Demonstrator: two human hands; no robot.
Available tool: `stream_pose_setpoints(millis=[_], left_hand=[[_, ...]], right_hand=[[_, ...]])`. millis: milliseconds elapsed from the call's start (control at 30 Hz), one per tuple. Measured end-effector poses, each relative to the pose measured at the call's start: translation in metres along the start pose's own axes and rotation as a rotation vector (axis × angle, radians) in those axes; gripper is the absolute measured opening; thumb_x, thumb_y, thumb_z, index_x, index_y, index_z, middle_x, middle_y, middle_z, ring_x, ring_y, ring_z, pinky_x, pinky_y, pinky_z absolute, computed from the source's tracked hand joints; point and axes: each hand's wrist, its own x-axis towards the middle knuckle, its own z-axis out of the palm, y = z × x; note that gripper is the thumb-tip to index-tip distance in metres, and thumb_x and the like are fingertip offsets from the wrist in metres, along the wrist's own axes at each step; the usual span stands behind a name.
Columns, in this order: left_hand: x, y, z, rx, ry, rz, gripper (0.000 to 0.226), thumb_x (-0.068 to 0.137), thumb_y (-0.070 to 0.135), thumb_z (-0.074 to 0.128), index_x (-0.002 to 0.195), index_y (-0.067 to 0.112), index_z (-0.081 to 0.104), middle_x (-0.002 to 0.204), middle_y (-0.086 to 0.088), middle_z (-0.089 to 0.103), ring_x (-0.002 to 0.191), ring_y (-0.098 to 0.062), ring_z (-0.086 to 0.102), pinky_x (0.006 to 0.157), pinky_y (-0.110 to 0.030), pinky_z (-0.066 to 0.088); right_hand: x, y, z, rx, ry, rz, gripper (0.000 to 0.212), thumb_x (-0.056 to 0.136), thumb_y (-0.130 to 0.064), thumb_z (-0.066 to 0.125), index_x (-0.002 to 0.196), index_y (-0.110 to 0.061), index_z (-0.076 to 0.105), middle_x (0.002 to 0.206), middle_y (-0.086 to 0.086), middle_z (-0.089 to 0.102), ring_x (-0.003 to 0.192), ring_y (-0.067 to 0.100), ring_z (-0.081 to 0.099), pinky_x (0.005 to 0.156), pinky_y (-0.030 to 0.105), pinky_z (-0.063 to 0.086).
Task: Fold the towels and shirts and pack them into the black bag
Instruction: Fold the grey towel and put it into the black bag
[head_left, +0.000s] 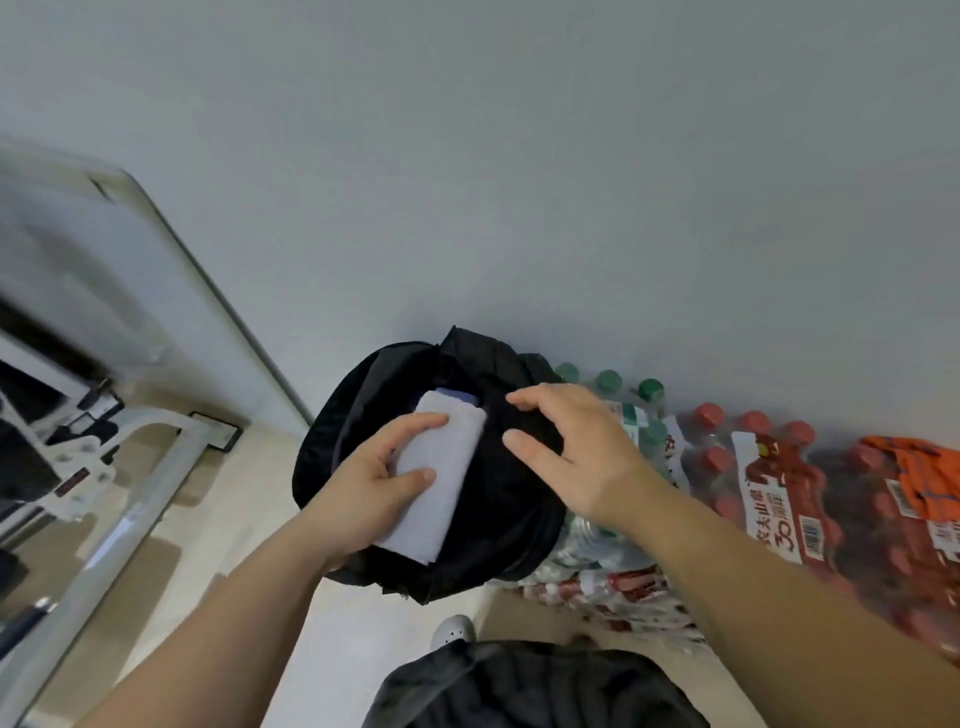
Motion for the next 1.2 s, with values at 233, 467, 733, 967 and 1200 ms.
stream_pose_setpoints(millis=[233,467,733,967,1200], left_hand=[[0.050,-0.072,-0.024,0.275,0.017,-0.261,0.059,0.084,0.024,0.062,0.135,0.049,0.047,0.124,-0.002,0.056,0.087,-0.016,0.064,0.066,-0.022,0.050],[0.132,-0.066,-0.027,0.233,-0.048,-0.284,0.074,0.088,0.002,0.054,0.147,0.042,0.036,0.083,-0.004,0.060,0.054,-0.014,0.055,0.052,-0.026,0.045],[0.153,-0.088,-0.057,0.502,-0.129,-0.282,0.078,0.091,-0.003,0.059,0.154,0.034,0.031,0.146,-0.003,0.043,0.122,-0.014,0.046,0.093,-0.018,0.040],[0.163,-0.103,-0.051,0.471,-0.053,-0.256,0.075,0.091,0.003,0.057,0.153,0.037,0.031,0.138,-0.001,0.050,0.116,-0.018,0.054,0.094,-0.022,0.041],[0.169,-0.112,-0.055,0.221,-0.038,-0.309,0.073,0.089,-0.004,0.055,0.145,0.041,0.043,0.136,0.000,0.055,0.109,-0.018,0.059,0.089,-0.024,0.051]], right_hand=[[0.012,0.005,0.024,-0.422,-0.165,-0.060,0.080,0.087,-0.063,0.057,0.155,-0.041,0.022,0.164,-0.013,0.017,0.153,0.014,-0.015,0.122,0.052,-0.010],[0.017,0.023,0.030,-0.467,-0.109,-0.099,0.089,0.076,-0.066,0.069,0.152,-0.035,0.034,0.160,-0.008,0.030,0.155,0.019,-0.005,0.123,0.057,0.002],[0.022,0.021,0.025,-0.478,-0.161,-0.094,0.101,0.069,-0.070,0.073,0.153,-0.036,0.029,0.162,-0.008,0.025,0.154,0.017,-0.011,0.123,0.053,-0.004],[0.020,0.021,0.028,-0.462,-0.146,-0.093,0.101,0.064,-0.069,0.077,0.150,-0.032,0.040,0.160,-0.007,0.031,0.155,0.019,-0.004,0.124,0.048,0.001],[0.016,0.020,0.024,-0.479,-0.160,-0.086,0.097,0.066,-0.071,0.073,0.149,-0.030,0.042,0.161,-0.007,0.029,0.154,0.018,-0.007,0.122,0.041,-0.002]])
